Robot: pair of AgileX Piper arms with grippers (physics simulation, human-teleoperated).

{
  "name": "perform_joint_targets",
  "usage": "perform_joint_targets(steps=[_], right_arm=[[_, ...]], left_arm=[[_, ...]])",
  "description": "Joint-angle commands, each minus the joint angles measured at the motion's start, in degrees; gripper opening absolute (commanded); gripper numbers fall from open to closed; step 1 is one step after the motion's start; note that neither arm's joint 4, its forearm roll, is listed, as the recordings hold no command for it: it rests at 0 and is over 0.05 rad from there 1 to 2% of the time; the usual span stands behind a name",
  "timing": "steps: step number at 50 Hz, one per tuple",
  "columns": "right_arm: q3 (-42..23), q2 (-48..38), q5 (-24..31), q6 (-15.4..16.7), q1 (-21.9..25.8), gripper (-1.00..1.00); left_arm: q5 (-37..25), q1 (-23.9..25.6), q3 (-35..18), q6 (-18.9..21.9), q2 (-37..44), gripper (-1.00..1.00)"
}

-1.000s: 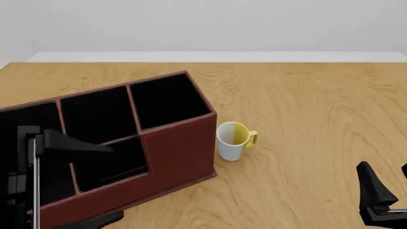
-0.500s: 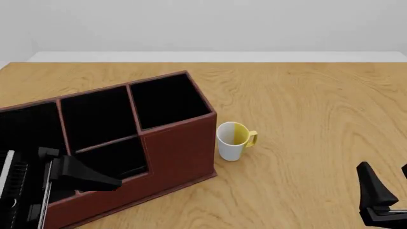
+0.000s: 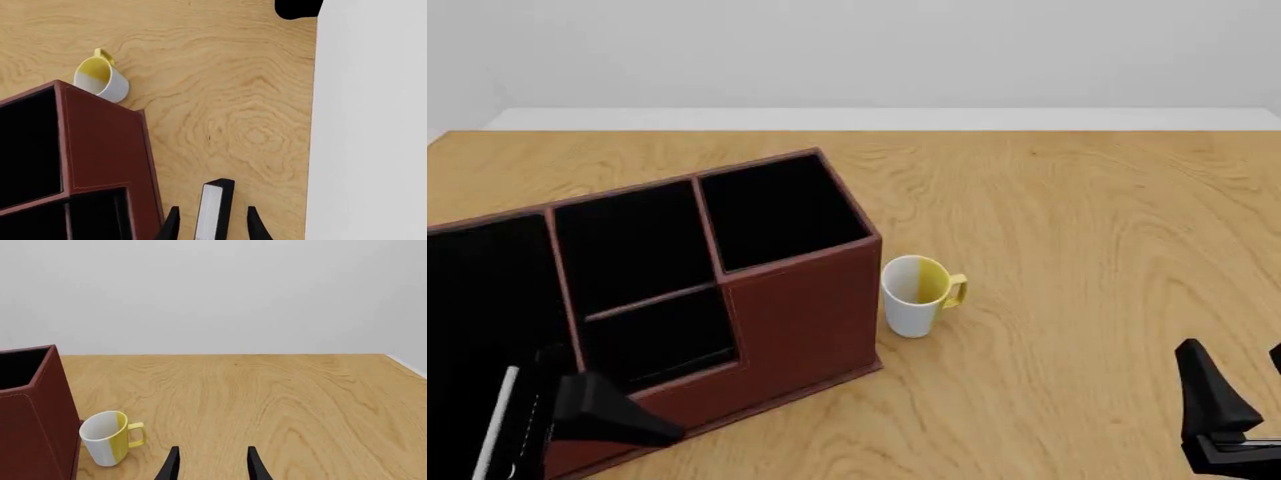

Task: Pick up the book and place it in the front compartment of the caddy.

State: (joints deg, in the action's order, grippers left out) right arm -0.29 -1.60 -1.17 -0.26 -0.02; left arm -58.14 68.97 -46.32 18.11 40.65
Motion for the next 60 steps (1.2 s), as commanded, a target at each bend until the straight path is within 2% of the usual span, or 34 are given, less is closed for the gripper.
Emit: perform_joint_targets(steps=[1, 25, 34, 60], right_arm=[[-0.02, 0.11, 0.12, 0.03, 0.01, 1.0], [0.0, -0.28, -0.3, 0.01, 0.0, 1.0], [0.01, -0.23, -0.24, 0.0, 0.0, 1.0], [0.07, -0.36, -0.44, 0.02, 0.0, 1.0]], left_arm=[[-0.33, -1.2, 1.68, 0.0, -0.32, 1.0], [1.96, -5.73, 8.22, 2.38, -1.35, 1.0], [2.93, -6.41, 8.7, 1.66, -1.14, 1.0], [7.93, -7.88, 15.42, 0.82, 0.37, 1.0]])
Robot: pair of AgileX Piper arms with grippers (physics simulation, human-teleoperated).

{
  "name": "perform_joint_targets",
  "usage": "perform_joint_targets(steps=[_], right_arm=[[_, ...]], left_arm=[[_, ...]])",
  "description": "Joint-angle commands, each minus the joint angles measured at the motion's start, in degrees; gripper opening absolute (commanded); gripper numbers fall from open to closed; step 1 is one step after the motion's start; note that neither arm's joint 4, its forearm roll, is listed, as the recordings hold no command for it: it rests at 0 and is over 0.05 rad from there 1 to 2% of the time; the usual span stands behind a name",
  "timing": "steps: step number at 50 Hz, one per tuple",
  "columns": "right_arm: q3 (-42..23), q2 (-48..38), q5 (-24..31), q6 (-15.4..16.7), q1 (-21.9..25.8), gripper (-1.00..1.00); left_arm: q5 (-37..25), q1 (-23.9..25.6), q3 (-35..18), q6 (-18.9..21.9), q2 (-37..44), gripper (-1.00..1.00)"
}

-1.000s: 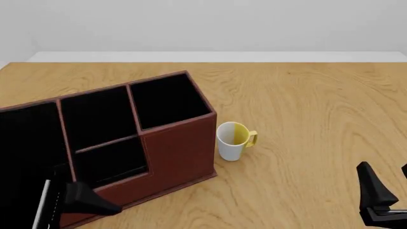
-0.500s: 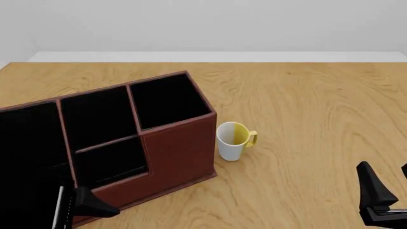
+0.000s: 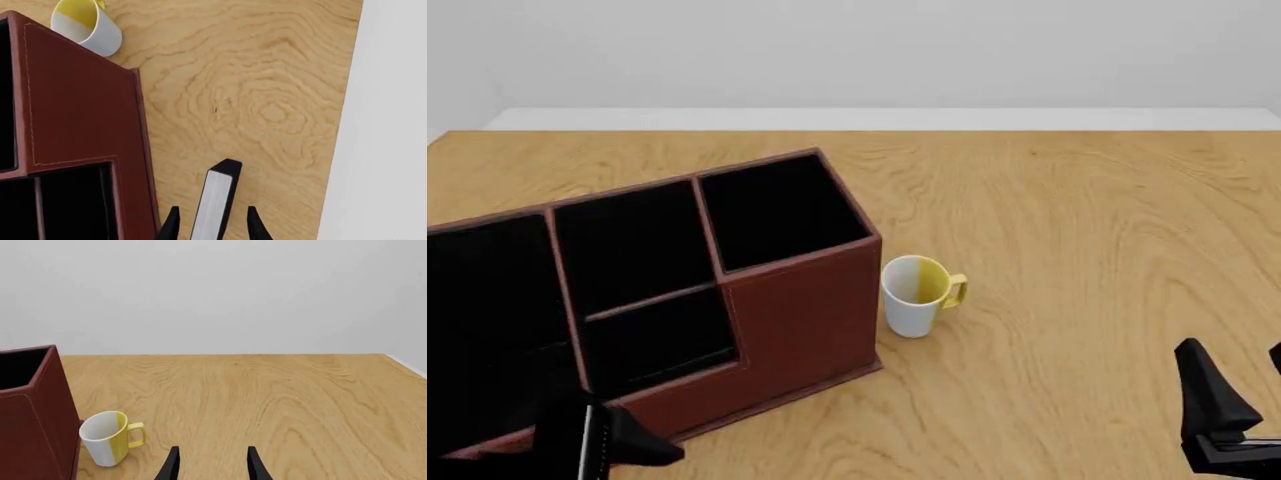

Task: Pick up the book and place it in the front compartment of the caddy.

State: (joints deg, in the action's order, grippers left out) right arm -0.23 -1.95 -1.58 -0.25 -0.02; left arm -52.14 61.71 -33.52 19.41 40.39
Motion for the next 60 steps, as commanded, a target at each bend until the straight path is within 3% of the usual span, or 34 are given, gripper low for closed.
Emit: perform_joint_targets(steps=[1, 42, 48, 49, 50, 53, 60], right_arm=[[0.0, -0.01, -0.02, 0.0, 0.0, 1.0], [0.0, -0.03, -0.03, 0.01, 0.0, 1.0], [0.01, -0.05, -0.04, 0.01, -0.01, 1.0], [0.0, -0.02, -0.03, 0.0, -0.01, 1.0], [0.0, -0.02, -0.03, 0.02, -0.01, 1.0], [0.01, -0.04, -0.04, 0.0, 0.0, 1.0], [0.01, -0.04, -0.04, 0.0, 0.0, 1.0]], left_arm=[[2.15, -0.72, 2.91, -0.33, 0.69, 1.0], [6.0, -3.25, 8.33, -0.34, 2.57, 1.0], [6.78, -3.28, 9.71, -0.02, 2.86, 1.0], [7.1, -4.15, 9.74, 1.76, 2.54, 1.0], [6.88, -3.96, 9.46, 1.62, 2.22, -1.0], [4.33, -1.87, 7.86, 4.22, -2.74, -1.0], [1.25, -0.56, 6.15, 8.17, -5.92, -1.0]])
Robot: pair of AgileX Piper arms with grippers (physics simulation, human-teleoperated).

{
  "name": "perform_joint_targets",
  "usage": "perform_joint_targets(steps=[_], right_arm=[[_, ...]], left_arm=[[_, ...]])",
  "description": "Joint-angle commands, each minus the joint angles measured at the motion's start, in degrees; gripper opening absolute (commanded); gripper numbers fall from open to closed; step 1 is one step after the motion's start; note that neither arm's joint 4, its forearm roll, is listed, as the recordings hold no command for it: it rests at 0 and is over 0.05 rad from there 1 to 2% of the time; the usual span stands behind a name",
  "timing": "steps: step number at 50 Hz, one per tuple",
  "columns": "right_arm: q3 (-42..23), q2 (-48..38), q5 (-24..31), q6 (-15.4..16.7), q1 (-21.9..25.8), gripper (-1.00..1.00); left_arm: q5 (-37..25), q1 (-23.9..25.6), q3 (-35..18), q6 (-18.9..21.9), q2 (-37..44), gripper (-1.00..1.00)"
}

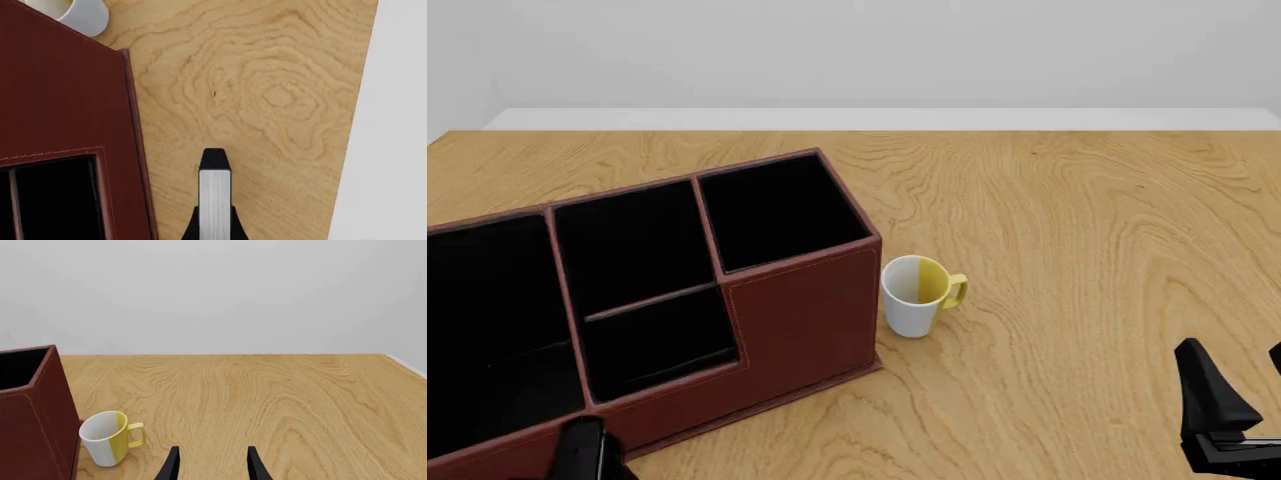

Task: Pick up the book and place it in the front compartment of the caddy.

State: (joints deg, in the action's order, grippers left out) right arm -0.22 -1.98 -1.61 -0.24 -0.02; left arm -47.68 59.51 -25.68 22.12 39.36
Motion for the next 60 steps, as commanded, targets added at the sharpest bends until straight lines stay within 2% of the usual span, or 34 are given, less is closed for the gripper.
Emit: perform_joint_targets(steps=[1, 6, 11, 13, 15, 19, 25, 26, 38, 41, 48, 51, 55, 60], right_arm=[[0.0, -0.01, 0.0, -0.02, -0.01, 1.0], [0.0, 0.0, 0.0, 0.0, 0.0, 1.0], [0.0, -0.02, -0.01, 0.0, -0.01, 1.0], [0.0, 0.0, 0.0, 0.0, 0.0, 1.0], [0.0, 0.0, 0.0, 0.0, 0.0, 1.0], [0.0, 0.02, 0.01, 0.0, 0.01, 1.0], [0.0, -0.01, -0.01, 0.01, -0.01, 1.0], [0.0, -0.01, -0.01, -0.01, 0.0, 1.0], [0.0, 0.0, 0.0, -0.02, 0.0, 1.0], [0.0, -0.01, 0.0, -0.01, 0.0, 1.0], [0.0, 0.0, 0.0, 0.0, 0.01, 1.0], [0.0, -0.01, 0.0, -0.01, 0.0, 1.0], [0.0, 0.0, 0.0, 0.0, -0.01, 1.0], [0.0, 0.02, 0.01, 0.01, -0.01, 1.0]], left_arm=[[-3.95, 2.11, -2.45, 5.46, -5.26, -1.0], [-6.51, 3.13, -4.76, 7.14, -7.2, -1.0], [-10.06, 3.86, -10.62, 6.52, -7.35, -1.0], [-11.5, 2.5, -12.77, 8.82, -7.14, -1.0], [-12.81, 2.16, -14.34, 9.34, -6.75, -1.0], [-14.99, -3.2, -18.55, 15.16, -5.58, -1.0], [-18.48, -8.52, -25.36, 20.67, -3.95, -1.0], [-18.68, -10.57, -26.61, 22.03, -3.32, -1.0], [-20.98, -15.71, -35.83, 27.96, -2.02, -1.0], [-19.93, -18.47, -36.71, 29.83, -0.98, -1.0], [-17.65, -21.28, -38.08, 31.51, 0.7, -1.0], [-17.8, -21.42, -37.73, 31.49, 0.79, -1.0], [-15.8, -24.03, -37.78, 32.57, 2.47, -1.0], [-14.36, -26.06, -39.62, 32.36, 4.93, -1.0]])
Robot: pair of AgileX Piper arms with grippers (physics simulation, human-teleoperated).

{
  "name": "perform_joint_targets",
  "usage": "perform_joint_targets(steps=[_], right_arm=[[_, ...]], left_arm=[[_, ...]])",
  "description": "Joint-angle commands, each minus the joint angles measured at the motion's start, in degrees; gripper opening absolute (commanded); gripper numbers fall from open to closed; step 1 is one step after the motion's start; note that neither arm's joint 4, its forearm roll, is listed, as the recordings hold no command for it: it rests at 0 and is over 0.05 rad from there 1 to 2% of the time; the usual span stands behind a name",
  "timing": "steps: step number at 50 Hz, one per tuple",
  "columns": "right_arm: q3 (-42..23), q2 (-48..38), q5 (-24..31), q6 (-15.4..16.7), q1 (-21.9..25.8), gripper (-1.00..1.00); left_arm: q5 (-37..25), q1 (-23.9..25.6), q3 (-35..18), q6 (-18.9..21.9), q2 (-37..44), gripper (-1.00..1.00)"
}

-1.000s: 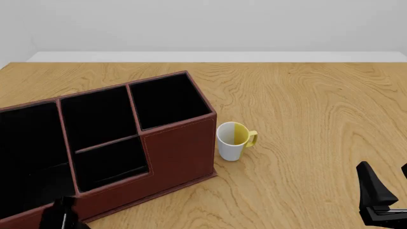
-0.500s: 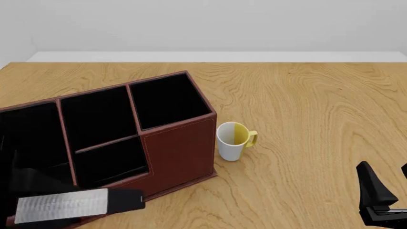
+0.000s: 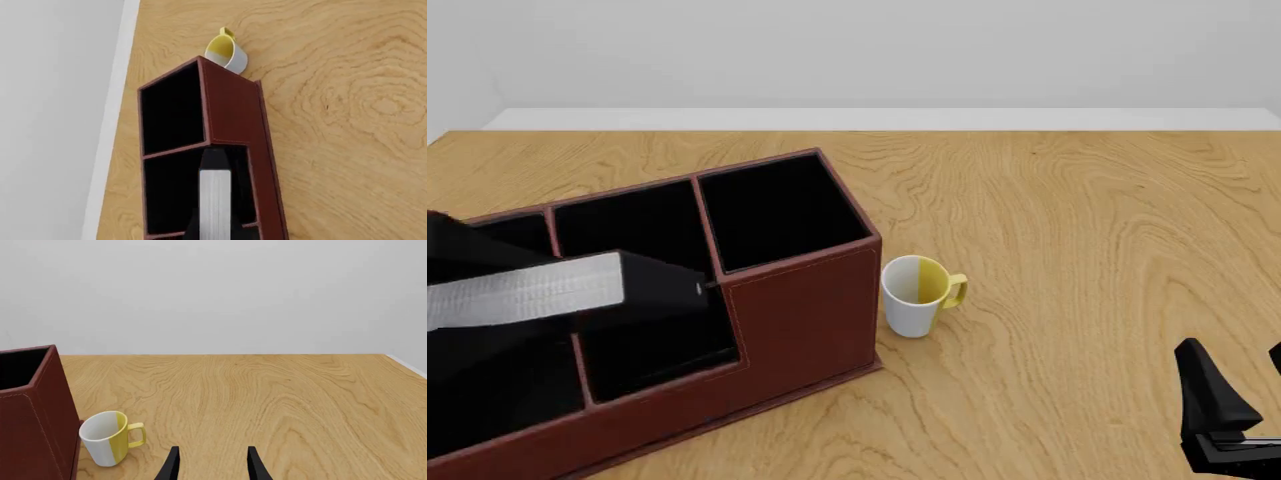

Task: Pick up the book and place it in the front compartment of the caddy.

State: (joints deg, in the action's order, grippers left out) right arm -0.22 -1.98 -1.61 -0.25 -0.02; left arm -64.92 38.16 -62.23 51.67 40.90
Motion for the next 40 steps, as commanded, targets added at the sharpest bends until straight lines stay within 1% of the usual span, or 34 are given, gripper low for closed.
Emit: perform_joint_targets(steps=[1, 5, 7, 14, 18, 20, 25, 31, 32, 35, 40], right_arm=[[0.0, 0.0, 0.0, 0.0, 0.0, 1.0], [0.0, 0.03, 0.02, 0.01, 0.0, 1.0], [0.0, 0.01, 0.01, 0.0, 0.01, 1.0], [0.0, -0.01, 0.0, 0.0, 0.0, 1.0], [0.0, 0.02, 0.01, 0.01, 0.0, 1.0], [0.0, 0.0, 0.0, -0.01, -0.01, 1.0], [0.0, -0.01, -0.01, 0.0, 0.0, 1.0], [0.0, 0.01, 0.01, 0.01, -0.01, 1.0], [0.0, -0.01, 0.0, 0.01, -0.01, 1.0], [0.0, -0.01, -0.01, 0.0, 0.0, 1.0], [0.0, 0.0, 0.0, 0.0, 0.01, 1.0]], left_arm=[[3.02, -4.86, -2.92, 3.19, 3.42, -1.0], [4.88, -7.19, -2.86, 3.98, 4.91, -1.0], [4.89, -7.2, -2.79, 3.83, 5.05, -1.0], [6.62, -9.88, -2.33, 5.18, 6.94, -1.0], [8.54, -12.72, -1.07, 7.16, 8.35, -1.0], [8.62, -12.74, -0.56, 7.31, 8.28, -1.0], [10.58, -14.81, 0.94, 8.67, 9.65, -1.0], [11.52, -15.86, 0.34, 8.47, 10.92, -1.0], [11.92, -16.39, 0.89, 9.2, 10.9, -1.0], [12.72, -17.44, 1.52, 9.77, 11.2, -1.0], [13.71, -17.62, 1.96, 9.27, 11.52, -1.0]])
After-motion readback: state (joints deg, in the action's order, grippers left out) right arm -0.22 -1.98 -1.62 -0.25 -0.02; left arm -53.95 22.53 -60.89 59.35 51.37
